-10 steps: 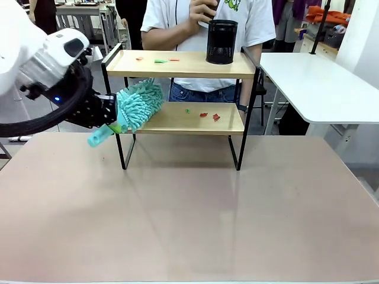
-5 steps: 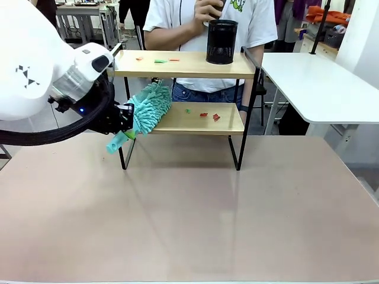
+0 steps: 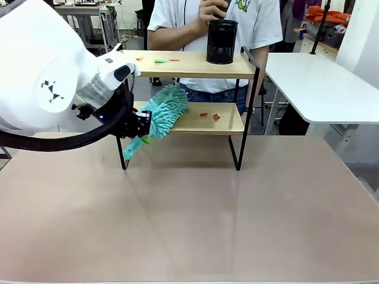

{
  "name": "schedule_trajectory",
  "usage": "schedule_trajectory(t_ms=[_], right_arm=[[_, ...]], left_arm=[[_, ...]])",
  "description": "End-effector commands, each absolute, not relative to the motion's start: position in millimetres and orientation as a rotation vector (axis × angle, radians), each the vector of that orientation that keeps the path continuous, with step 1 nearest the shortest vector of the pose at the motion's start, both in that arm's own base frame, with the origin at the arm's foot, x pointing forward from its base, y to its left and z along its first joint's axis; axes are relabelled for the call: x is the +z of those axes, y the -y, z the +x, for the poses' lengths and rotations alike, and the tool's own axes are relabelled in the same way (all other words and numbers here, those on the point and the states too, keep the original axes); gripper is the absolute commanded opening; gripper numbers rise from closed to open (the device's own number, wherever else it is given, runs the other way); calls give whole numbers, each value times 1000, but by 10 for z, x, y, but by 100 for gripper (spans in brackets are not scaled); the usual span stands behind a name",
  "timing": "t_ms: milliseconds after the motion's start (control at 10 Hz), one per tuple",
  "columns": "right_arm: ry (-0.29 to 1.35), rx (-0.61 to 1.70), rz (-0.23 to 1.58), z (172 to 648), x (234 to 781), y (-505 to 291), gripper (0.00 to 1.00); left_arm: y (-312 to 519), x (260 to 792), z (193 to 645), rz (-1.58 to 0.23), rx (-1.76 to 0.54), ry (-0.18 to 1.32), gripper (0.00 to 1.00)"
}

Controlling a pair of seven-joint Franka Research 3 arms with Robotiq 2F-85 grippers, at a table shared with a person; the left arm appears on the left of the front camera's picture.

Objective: Clean the shelf.
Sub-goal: Clean the specific tier of the Shelf with the Duster once objects are removed.

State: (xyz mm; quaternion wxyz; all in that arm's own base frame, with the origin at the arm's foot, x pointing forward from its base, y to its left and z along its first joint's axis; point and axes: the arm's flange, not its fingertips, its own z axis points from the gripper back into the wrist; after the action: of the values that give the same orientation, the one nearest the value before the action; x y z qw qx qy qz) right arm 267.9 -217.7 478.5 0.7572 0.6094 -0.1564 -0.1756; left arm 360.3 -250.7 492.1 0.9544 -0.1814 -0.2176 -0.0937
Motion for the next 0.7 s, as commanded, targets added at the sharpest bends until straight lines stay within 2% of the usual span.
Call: schedule_trajectory(t_ms=[0, 600], right_arm=[[366, -359, 1340, 2696, 4804, 2182, 100], [366, -359, 1340, 2696, 4804, 2182, 100]], left_arm=[[2663, 4935, 3696, -390, -240, 451, 12], [3079, 4985, 3730, -486, -519, 393, 12]])
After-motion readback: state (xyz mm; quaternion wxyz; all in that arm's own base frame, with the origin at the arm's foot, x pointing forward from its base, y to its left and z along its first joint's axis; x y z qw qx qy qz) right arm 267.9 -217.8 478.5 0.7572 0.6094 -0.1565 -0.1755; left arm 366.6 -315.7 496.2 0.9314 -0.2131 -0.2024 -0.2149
